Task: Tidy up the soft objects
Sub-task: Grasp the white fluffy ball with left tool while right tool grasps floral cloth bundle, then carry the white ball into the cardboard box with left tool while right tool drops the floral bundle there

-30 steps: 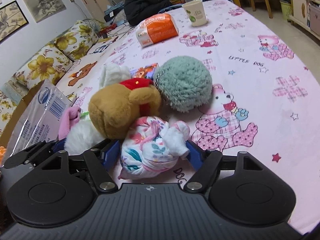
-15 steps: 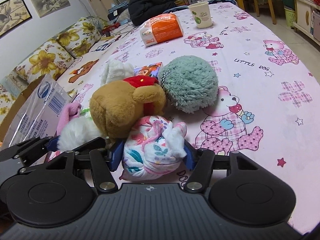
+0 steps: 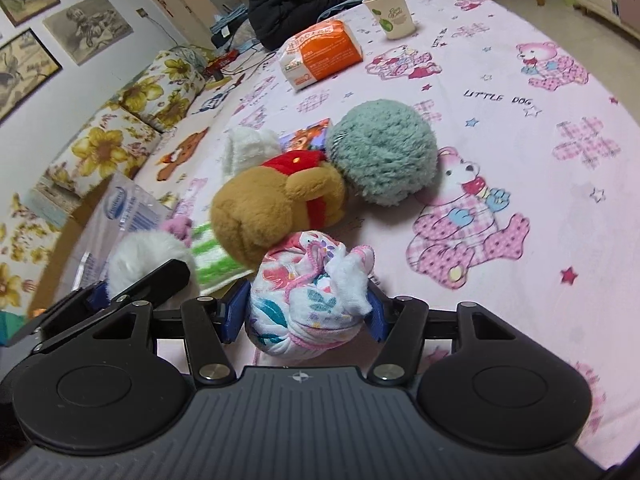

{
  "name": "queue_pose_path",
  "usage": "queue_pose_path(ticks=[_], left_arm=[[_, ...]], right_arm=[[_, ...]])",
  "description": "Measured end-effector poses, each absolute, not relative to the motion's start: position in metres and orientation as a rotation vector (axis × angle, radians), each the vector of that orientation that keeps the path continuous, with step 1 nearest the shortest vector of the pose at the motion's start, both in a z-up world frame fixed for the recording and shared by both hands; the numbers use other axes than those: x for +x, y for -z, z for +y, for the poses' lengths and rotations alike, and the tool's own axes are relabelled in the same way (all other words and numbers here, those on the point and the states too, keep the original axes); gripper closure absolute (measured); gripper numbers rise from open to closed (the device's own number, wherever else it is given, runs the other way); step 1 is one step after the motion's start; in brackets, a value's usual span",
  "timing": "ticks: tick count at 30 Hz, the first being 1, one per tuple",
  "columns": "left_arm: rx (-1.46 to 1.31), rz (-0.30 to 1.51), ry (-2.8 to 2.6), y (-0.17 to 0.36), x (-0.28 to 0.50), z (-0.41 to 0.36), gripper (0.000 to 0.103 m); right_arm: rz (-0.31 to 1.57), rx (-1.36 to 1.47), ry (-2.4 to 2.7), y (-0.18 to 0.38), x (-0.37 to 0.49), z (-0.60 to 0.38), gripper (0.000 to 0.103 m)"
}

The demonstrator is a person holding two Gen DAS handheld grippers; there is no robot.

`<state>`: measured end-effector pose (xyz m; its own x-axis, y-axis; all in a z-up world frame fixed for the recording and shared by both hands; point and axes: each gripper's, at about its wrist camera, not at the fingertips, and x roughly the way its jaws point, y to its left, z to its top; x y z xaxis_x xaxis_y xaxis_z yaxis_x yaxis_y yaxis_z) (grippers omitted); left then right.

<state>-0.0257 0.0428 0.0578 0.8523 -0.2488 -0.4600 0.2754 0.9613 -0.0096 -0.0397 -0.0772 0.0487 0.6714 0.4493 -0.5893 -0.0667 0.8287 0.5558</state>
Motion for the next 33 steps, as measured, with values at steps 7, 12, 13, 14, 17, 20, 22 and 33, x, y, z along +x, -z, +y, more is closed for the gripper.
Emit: queue_pose_path(ticks=[7, 12, 13, 14, 17, 20, 22, 33], left_arm=[[0.016, 0.441, 0.260, -0.066, -0.030, 0.057, 0.056], [-0.026, 0.404, 0.236, -0.076, -0.035, 0.071, 0.056], [-0.036, 0.394, 0.229, -0.079, -0.036, 0.075, 0.056], [-0.048, 0.385, 0.221, -0.081, -0.037, 0.079, 0.056], [-0.085, 0.359, 0.192, -0.087, -0.039, 0.092, 0.055], [-0.122, 0.335, 0.159, -0.093, -0.041, 0.107, 0.055], [-0.149, 0.318, 0.133, -0.097, -0.042, 0.118, 0.055], [-0.308, 0.270, -0.070, -0.105, -0.044, 0.179, 0.055]], right_arm=[[0.809, 0.629, -0.372, -0.054, -0.047, -0.073, 0.030], [0.755, 0.620, -0.403, -0.069, -0.052, -0.062, 0.030], [0.745, 0.615, -0.403, -0.072, -0.052, -0.060, 0.030], [0.736, 0.613, -0.404, -0.075, -0.053, -0.058, 0.030], [0.718, 0.604, -0.407, -0.080, -0.051, -0.049, 0.030], [0.705, 0.592, -0.414, -0.085, -0.050, -0.041, 0.030], [0.699, 0.588, -0.428, -0.087, -0.047, -0.034, 0.030], [0.603, 0.509, -0.495, -0.114, -0.019, 0.018, 0.030]])
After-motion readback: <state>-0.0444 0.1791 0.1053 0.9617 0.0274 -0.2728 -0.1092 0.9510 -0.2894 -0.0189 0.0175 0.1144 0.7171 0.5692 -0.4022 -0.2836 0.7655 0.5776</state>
